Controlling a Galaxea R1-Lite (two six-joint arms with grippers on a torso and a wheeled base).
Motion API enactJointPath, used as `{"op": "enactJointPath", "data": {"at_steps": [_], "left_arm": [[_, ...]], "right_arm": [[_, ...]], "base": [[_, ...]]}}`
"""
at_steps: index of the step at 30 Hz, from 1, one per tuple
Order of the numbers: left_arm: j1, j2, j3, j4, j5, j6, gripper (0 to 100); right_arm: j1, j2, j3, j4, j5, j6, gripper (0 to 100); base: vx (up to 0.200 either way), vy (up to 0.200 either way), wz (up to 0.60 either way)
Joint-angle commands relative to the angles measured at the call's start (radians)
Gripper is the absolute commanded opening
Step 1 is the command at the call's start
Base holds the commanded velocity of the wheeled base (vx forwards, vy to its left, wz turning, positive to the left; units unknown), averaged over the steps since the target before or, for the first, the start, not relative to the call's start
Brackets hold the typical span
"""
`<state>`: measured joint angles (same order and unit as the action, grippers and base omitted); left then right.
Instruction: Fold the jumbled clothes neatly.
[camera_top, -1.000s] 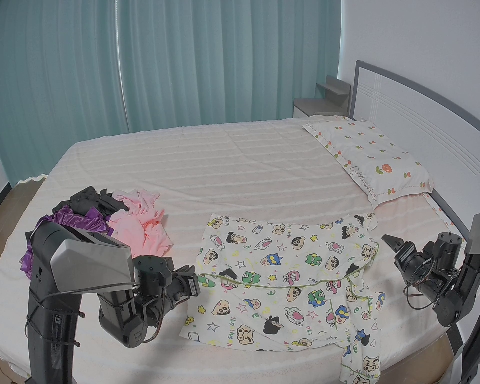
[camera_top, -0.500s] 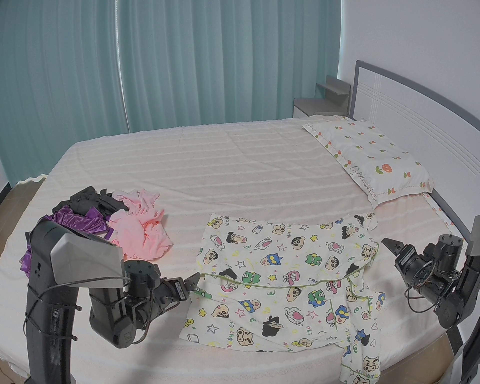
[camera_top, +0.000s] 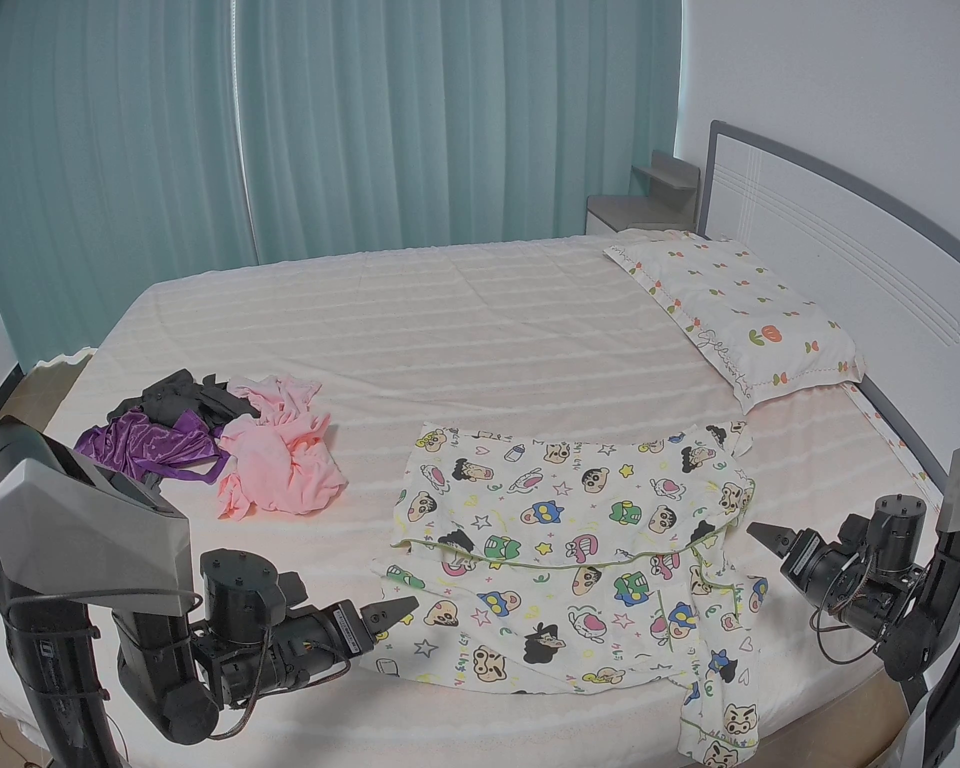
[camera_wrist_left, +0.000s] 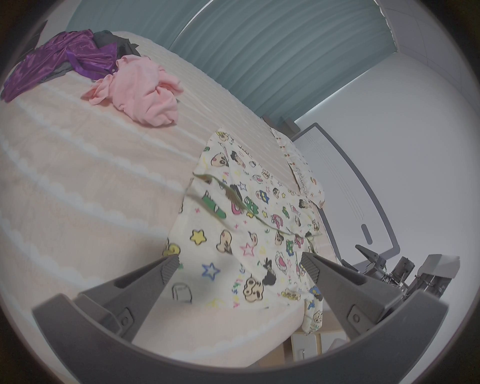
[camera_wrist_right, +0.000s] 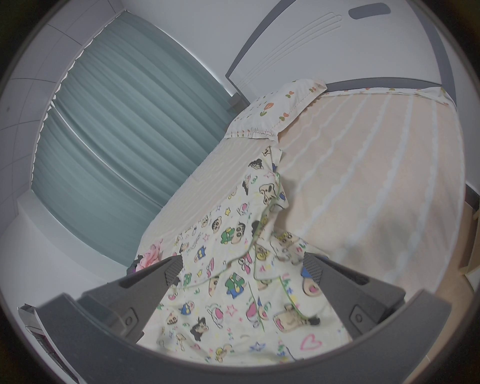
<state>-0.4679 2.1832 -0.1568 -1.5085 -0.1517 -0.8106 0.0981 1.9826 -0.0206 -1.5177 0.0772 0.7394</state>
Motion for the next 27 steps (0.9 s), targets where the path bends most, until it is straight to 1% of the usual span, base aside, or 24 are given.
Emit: {"op": "enactJointPath", "data": {"at_steps": [1,5,10,13,16,17,18,20,21,22,23,25,27], "left_arm": [[-0.018,0.061,-0.001,-0.001,-0.002,0.004,100],[-0.018,0.119,-0.026,-0.006,0.004,0.05,100],[-0.015,0.156,-0.07,-0.006,0.02,0.054,100],[-0.017,0.205,-0.124,-0.004,0.083,0.054,100],[-0.018,0.25,-0.201,0.007,0.17,0.062,100],[-0.018,0.25,-0.201,0.007,0.17,0.062,100],[-0.017,0.257,-0.248,0.028,0.193,0.065,100],[-0.017,0.257,-0.257,0.034,0.193,0.065,100],[-0.017,0.259,-0.334,0.139,0.204,0.071,100],[-0.017,0.259,-0.366,0.171,0.213,0.079,100],[-0.017,0.259,-0.371,0.175,0.215,0.079,100],[-0.017,0.27,-0.471,0.258,0.264,0.091,100],[-0.018,0.274,-0.537,0.327,0.277,0.093,100]], "right_arm": [[0.015,-0.007,0.021,0.027,0.004,-0.005,100],[0.031,-0.002,0.021,0.028,0.001,-0.014,100],[0.031,-0.002,0.021,0.028,-0.001,-0.017,100],[0.031,-0.002,0.021,0.036,-0.002,-0.031,100],[0.031,-0.005,0.021,0.05,-0.004,-0.041,100],[0.031,-0.005,0.021,0.05,-0.004,-0.041,100],[0.032,-0.004,0.021,0.056,-0.004,-0.043,100],[0.032,-0.004,0.021,0.057,-0.004,-0.043,100],[0.032,0.001,0.021,0.06,-0.005,-0.048,100],[0.032,0.001,0.021,0.06,-0.005,-0.049,100],[0.032,0.001,0.021,0.06,-0.005,-0.049,100],[0.032,-0.001,0.021,0.06,-0.005,-0.049,100],[0.032,-0.001,0.021,0.06,-0.007,-0.049,100]], "base": [[-0.2,0.0,0.0],[-0.2,0.0,0.0],[-0.2,0.0,0.0],[0.0,0.0,0.0],[0.0,0.0,0.0],[0.0,0.0,0.0],[0.0,0.0,0.0],[0.0,0.0,0.0],[0.0,0.0,0.0],[0.0,0.0,0.0],[0.0,0.0,0.0],[0.0,0.0,0.0],[0.0,0.0,0.0]]}}
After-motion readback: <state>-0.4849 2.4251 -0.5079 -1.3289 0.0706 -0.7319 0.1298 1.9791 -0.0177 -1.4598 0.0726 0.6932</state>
